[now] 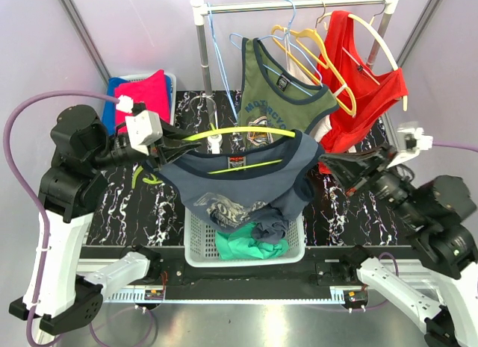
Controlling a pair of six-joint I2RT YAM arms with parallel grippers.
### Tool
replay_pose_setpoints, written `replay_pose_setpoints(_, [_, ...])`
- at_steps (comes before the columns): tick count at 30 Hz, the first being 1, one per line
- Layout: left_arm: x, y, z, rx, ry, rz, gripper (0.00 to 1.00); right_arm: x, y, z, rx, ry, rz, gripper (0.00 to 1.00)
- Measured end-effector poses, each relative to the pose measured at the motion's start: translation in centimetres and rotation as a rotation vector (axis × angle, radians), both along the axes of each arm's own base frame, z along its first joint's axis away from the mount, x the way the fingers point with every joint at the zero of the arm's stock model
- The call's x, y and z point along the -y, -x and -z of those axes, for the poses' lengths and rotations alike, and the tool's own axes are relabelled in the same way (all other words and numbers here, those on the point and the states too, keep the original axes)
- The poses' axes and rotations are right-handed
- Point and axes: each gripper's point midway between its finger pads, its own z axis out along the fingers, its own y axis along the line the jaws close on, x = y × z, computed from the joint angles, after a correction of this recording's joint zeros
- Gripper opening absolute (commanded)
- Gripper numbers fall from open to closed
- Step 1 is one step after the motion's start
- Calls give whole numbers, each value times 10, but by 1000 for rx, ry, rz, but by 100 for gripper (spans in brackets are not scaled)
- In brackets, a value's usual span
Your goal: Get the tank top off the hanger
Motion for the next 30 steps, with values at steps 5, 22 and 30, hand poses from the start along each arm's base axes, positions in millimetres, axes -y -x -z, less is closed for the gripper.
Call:
replay_pose_setpoints(5, [-2, 6, -2, 10, 4, 0, 6, 15, -8, -2, 0, 26, 97, 0])
replay_pose_setpoints(22, [-3, 6, -2, 10, 1, -1, 7, 64, -32, 47, -162, 106, 404, 0])
replay_pose_setpoints(30, [-3, 6, -1, 9, 1, 0, 7, 70, -42, 103, -304, 193, 476, 0])
